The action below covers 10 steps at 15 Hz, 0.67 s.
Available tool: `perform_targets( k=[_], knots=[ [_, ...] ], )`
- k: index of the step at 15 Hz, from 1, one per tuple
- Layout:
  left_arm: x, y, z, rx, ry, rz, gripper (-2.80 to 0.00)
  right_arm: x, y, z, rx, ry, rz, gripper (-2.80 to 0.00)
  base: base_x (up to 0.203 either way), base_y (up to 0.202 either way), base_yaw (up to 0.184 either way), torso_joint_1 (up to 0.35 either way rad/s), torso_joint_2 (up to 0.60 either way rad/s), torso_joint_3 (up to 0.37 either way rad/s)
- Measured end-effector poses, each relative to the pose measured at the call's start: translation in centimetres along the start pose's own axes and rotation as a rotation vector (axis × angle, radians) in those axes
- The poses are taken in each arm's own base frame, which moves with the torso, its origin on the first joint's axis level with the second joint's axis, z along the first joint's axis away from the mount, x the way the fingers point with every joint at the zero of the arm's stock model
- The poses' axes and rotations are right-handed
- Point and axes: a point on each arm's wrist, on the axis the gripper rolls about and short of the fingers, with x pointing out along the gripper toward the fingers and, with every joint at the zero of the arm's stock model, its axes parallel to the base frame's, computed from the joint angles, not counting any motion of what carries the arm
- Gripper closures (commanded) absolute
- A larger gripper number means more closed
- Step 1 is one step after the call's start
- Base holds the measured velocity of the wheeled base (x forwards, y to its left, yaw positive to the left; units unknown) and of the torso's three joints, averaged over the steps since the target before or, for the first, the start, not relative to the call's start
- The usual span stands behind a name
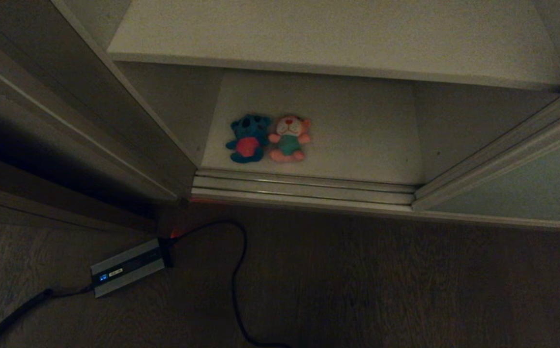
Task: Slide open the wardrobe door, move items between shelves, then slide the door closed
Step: Open the door
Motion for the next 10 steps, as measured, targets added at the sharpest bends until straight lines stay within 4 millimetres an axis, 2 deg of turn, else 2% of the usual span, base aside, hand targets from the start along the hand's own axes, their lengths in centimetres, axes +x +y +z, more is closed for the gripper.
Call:
perform_targets(
  k=[10],
  knots=[
    [0.00, 0.00, 0.01, -0.010, 0.000, 0.001, 0.00, 0.00, 0.00, 0.00, -0.001, 0.000, 0.000, 0.00, 0.000, 0.000, 0.000, 0.003, 0.00, -0.198]
  ],
)
